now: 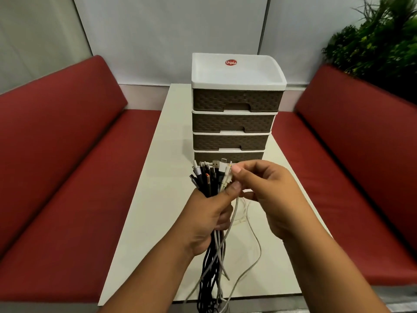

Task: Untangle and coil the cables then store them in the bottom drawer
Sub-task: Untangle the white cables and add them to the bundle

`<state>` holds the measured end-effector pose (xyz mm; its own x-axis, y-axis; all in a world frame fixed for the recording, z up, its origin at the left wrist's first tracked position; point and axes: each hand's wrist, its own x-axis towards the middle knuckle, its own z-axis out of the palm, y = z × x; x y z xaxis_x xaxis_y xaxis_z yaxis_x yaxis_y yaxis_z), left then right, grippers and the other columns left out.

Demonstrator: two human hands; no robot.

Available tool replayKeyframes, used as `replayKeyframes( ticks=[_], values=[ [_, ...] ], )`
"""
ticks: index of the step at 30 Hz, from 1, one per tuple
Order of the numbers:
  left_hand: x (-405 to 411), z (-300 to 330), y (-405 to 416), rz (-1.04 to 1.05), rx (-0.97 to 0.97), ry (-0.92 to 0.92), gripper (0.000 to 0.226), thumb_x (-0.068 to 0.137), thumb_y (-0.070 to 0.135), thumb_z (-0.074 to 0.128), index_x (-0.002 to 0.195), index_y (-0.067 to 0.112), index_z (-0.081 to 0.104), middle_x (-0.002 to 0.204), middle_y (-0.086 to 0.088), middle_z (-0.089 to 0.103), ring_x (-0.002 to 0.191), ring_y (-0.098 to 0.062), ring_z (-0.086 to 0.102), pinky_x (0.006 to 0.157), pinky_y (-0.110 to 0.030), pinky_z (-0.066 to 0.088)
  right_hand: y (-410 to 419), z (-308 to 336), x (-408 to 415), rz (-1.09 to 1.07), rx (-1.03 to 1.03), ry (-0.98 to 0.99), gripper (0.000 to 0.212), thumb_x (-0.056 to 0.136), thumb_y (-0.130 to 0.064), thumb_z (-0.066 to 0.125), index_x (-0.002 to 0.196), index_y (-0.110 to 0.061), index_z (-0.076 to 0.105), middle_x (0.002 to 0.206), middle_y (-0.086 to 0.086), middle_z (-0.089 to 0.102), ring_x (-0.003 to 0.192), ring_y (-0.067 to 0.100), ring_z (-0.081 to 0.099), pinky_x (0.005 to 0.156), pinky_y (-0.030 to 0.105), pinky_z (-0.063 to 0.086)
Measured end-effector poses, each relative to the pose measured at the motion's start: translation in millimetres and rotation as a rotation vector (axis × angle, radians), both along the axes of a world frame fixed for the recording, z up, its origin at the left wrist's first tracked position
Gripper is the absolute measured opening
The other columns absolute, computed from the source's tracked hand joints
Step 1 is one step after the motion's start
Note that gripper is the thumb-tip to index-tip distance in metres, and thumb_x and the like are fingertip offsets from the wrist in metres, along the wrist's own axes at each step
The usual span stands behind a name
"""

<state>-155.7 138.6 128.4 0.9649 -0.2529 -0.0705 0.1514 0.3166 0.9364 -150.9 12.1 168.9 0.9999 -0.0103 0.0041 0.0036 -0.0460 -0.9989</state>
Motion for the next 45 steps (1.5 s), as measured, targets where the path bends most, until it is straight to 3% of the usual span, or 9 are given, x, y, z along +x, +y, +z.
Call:
replayKeyframes(
  ticks=[6, 17, 22, 28, 32, 35, 37, 40, 45],
  values=[
    [-1, 2, 5, -0.039, 0.023, -0.022, 0.017, 0.083, 0.033, 0.065, 0.079, 0.016, 0.067, 0.048, 0.009, 0.033, 0.039, -0.006, 0.020, 0.042, -0.019, 0.015, -5, -4, -1, 0.065, 0.346, 0.250, 0.031, 0.070, -0.019, 0.075, 0.100, -0.013, 0.073, 0.069, 0.000, 0.061, 0.057, 0.006, 0.054, 0.063, 0.023, 0.040],
    [14, -9, 9, 0.177, -0.188, 0.116, 0.077, 0.062, 0.071, 0.073, 0.100, 0.004, 0.061, 0.050, 0.005, 0.021, 0.038, -0.005, 0.020, 0.038, -0.018, 0.020, 17, -37, -31, -0.108, 0.333, 0.037, 0.017, 0.074, -0.007, 0.074, 0.091, -0.003, 0.074, 0.072, 0.008, 0.067, 0.062, 0.017, 0.056, 0.062, 0.025, 0.045],
    [10, -10, 2, 0.211, -0.129, 0.155, 0.038, 0.070, 0.045, 0.080, 0.081, 0.011, 0.068, 0.053, 0.003, 0.037, 0.047, -0.015, 0.052, 0.054, -0.025, 0.044, 33, -48, -42, -0.110, 0.289, 0.003, 0.007, 0.080, 0.004, 0.071, 0.085, -0.001, 0.071, 0.074, 0.014, 0.071, 0.068, 0.016, 0.067, 0.066, 0.022, 0.052],
    [7, -9, 2, 0.223, -0.191, 0.168, 0.039, 0.090, 0.041, 0.061, 0.062, 0.019, 0.044, 0.055, 0.005, 0.026, 0.045, -0.006, 0.025, 0.041, -0.018, 0.028, 37, -64, -54, -0.063, 0.338, 0.015, 0.014, 0.087, -0.015, 0.068, 0.077, -0.004, 0.068, 0.067, 0.008, 0.065, 0.062, 0.016, 0.057, 0.062, 0.025, 0.047],
    [5, -10, 10, 0.176, -0.217, 0.139, 0.042, 0.088, 0.045, 0.057, 0.056, 0.022, 0.044, 0.055, 0.005, 0.033, 0.047, -0.008, 0.033, 0.045, -0.019, 0.034, 13, -116, -47, -0.157, -0.048, -0.031, 0.028, 0.095, -0.027, 0.058, 0.072, -0.012, 0.062, 0.060, -0.003, 0.058, 0.056, 0.009, 0.054, 0.058, 0.020, 0.044],
    [-1, -9, 15, 0.131, -0.254, 0.174, 0.048, 0.089, 0.048, 0.052, 0.048, 0.023, 0.055, 0.070, 0.003, 0.054, 0.071, -0.011, 0.061, 0.059, -0.025, 0.051, -28, -176, -17, -0.218, -0.597, -0.016, 0.014, 0.094, -0.032, 0.060, 0.088, -0.020, 0.064, 0.085, -0.001, 0.063, 0.078, 0.016, 0.061, 0.069, 0.033, 0.049],
    [-6, -8, 15, 0.120, -0.266, 0.201, 0.049, 0.092, 0.050, 0.049, 0.050, 0.023, 0.050, 0.063, 0.004, 0.052, 0.059, -0.010, 0.060, 0.053, -0.025, 0.052, -52, -200, 0, -0.188, -0.863, 0.063, 0.025, 0.090, -0.034, 0.063, 0.109, -0.018, 0.063, 0.105, 0.005, 0.060, 0.096, 0.024, 0.059, 0.080, 0.037, 0.050],
    [-13, -8, 16, 0.098, -0.276, 0.219, 0.046, 0.095, 0.050, 0.046, 0.060, 0.022, 0.038, 0.049, 0.008, 0.028, 0.037, -0.003, 0.029, 0.038, -0.017, 0.031, -66, -213, 8, -0.072, -0.980, 0.146, 0.031, 0.092, -0.027, 0.061, 0.119, -0.013, 0.058, 0.109, 0.008, 0.058, 0.099, 0.027, 0.058, 0.080, 0.035, 0.048],
    [-25, -5, 19, 0.076, -0.277, 0.196, 0.043, 0.092, 0.045, 0.050, 0.060, 0.021, 0.036, 0.045, 0.008, 0.020, 0.032, -0.003, 0.018, 0.036, -0.016, 0.012, -64, -210, -9, 0.121, -1.067, 0.210, 0.015, 0.090, -0.011, 0.050, 0.077, -0.017, 0.045, 0.087, 0.002, 0.052, 0.084, 0.019, 0.054, 0.056, 0.021, 0.032]
  ],
)
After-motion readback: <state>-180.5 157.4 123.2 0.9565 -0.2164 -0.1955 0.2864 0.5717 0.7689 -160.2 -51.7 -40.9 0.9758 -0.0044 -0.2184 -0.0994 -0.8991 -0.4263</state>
